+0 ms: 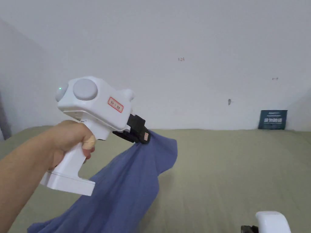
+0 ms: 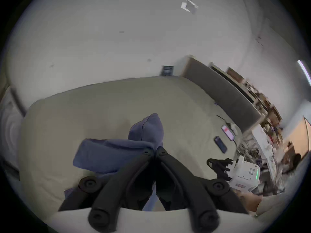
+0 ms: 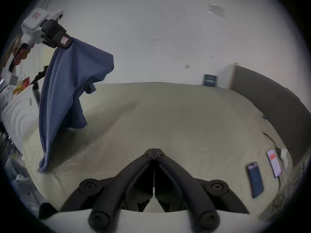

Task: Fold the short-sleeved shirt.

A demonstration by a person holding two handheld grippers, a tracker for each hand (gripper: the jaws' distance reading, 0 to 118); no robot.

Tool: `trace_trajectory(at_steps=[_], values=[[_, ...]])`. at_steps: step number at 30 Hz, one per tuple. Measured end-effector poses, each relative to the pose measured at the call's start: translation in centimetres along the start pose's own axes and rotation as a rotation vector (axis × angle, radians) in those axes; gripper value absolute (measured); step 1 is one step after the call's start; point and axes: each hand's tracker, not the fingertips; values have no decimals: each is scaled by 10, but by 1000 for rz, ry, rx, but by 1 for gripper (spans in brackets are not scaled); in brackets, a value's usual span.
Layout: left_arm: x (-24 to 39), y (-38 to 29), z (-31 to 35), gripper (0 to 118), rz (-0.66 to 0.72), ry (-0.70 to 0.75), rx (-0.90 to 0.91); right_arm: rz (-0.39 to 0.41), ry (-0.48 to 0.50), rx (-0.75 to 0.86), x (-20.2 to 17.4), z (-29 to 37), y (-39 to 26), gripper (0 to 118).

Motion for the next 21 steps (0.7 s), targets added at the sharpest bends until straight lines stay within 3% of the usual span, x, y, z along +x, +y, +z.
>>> trace_trajectory(at_steps=[6,9,14,15,16,17,18,19,21], values=[[122,0,-119,1,-134,-242,-107,-88,-197,-19,97,32,-13,0],[162,-30,-176,1,-171,-371,-200,-99,-255,-51,123,40,-25,0],[181,-107,-255,1,-72,-401,-358,-135,-280,-83,141,40,-40,0],[178,-124,-269,7,-38,-414,-388,-139,-282,-91,142,37,-42,0],[173,-136,-278,24,-4,-398,-425,-139,-285,-99,140,35,-43,0],[171,-151,-284,71,30,-353,-455,-137,-281,-105,139,32,-43,0],[164,-161,-286,89,48,-290,-460,-141,-269,-115,137,30,-42,0],[156,-167,-283,86,65,-256,-475,-140,-261,-120,134,29,-40,0],[128,-169,-251,67,136,-259,-391,-124,-240,-109,125,29,-38,0]])
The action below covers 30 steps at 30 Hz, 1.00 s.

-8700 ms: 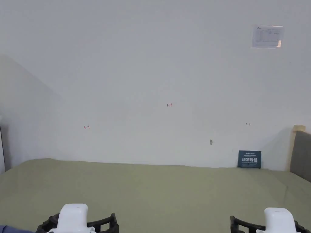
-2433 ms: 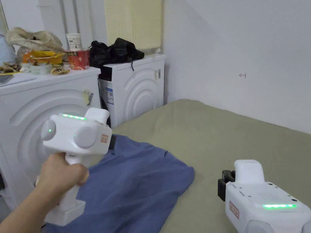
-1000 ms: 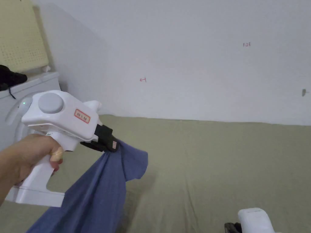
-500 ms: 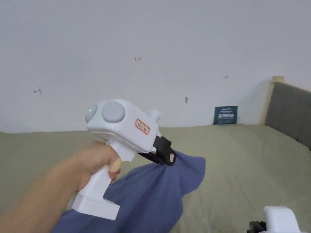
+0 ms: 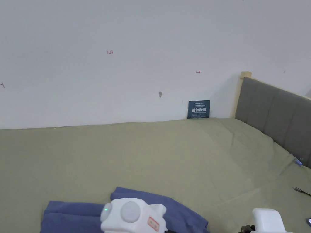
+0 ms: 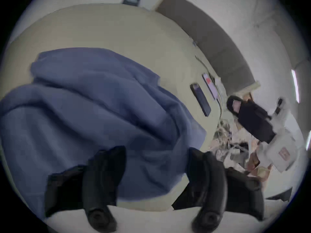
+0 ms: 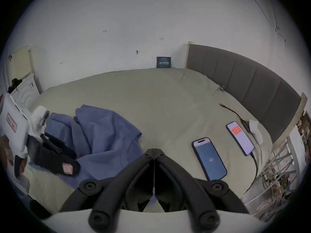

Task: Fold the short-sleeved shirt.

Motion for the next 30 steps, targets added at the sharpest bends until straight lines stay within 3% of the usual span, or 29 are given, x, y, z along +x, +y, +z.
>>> trace_trajectory(at_steps=[1,2,5,6,8,11,17,22,27,28,29,30], values=[[-10,-8,22,58,19,8,65,4,12,8,-3,1,2,0],[-21,-18,49,41,16,37,144,5,24,10,-6,3,4,0],[-56,-59,129,3,30,272,352,30,41,20,-15,6,10,0],[-69,-76,151,0,64,355,393,41,50,22,-17,6,12,0],[-94,-109,186,0,147,475,448,51,54,17,-21,5,13,0],[-124,-161,221,0,267,485,458,63,64,17,-27,5,10,0],[-147,-199,233,0,347,491,474,73,80,4,-42,-3,9,0],[-168,-149,222,0,347,460,428,84,95,-7,-52,-14,13,0],[-216,-29,205,0,315,466,308,106,99,-11,-51,-24,20,0],[-224,-9,199,3,306,475,300,106,96,-11,-50,-25,20,0],[-237,16,190,19,285,471,262,105,96,-13,-47,-27,21,0],[-248,37,181,50,256,481,217,107,95,-14,-44,-29,21,0]])
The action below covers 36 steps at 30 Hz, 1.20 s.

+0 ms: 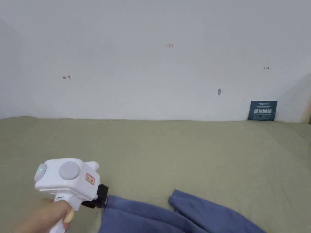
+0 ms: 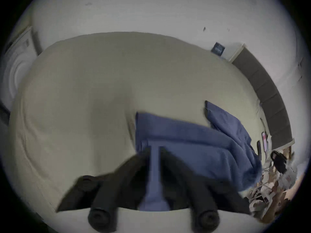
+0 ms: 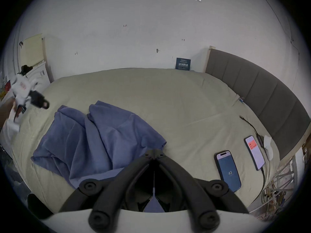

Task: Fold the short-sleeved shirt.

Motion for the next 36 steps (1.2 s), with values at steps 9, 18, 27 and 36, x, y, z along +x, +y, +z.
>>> trace_trajectory(at_steps=[9,18,27,36], values=[[3,37,-98,86,5,58,-182,-6,-50,-57,24,-13,-4,0],[30,25,-59,3,-73,55,-71,-159,136,-171,38,-3,-9,57],[29,30,-58,3,-69,42,-85,-76,218,-268,-9,0,-46,98],[24,24,-60,3,-43,31,-89,-49,137,-242,-33,-5,-65,2]])
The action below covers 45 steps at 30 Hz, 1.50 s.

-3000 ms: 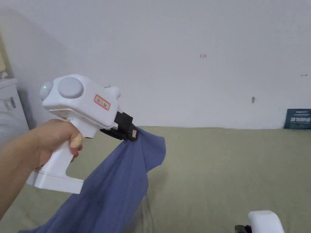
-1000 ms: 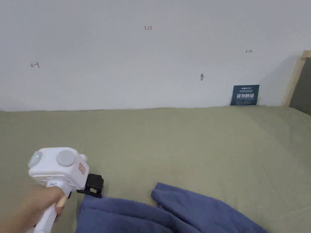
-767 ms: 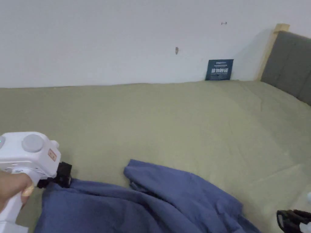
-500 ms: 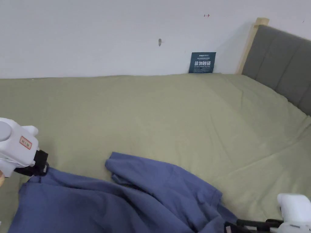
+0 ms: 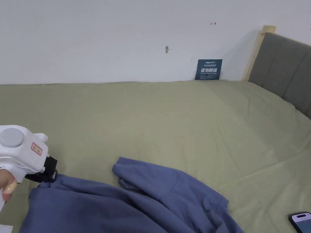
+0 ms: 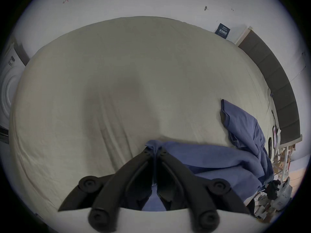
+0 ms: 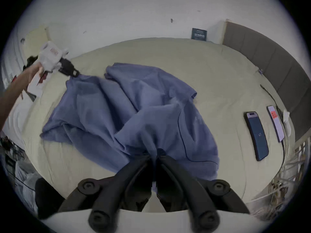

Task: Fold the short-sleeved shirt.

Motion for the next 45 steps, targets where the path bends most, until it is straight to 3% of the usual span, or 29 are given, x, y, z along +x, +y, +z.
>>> trace_trajectory(at_steps=[10,14,18,30,37,45], values=[[-14,6,71,3,61,-95,204,-29,73,188,10,50,62,2],[-20,19,126,3,48,-52,322,25,86,264,9,57,119,2],[-37,35,179,3,121,-25,408,33,103,321,11,59,180,2],[-81,73,293,3,164,92,589,88,148,390,-2,42,363,2],[-103,85,323,3,221,107,681,99,169,402,-19,24,426,2],[-108,78,314,3,216,128,670,136,144,394,-35,8,438,2]])
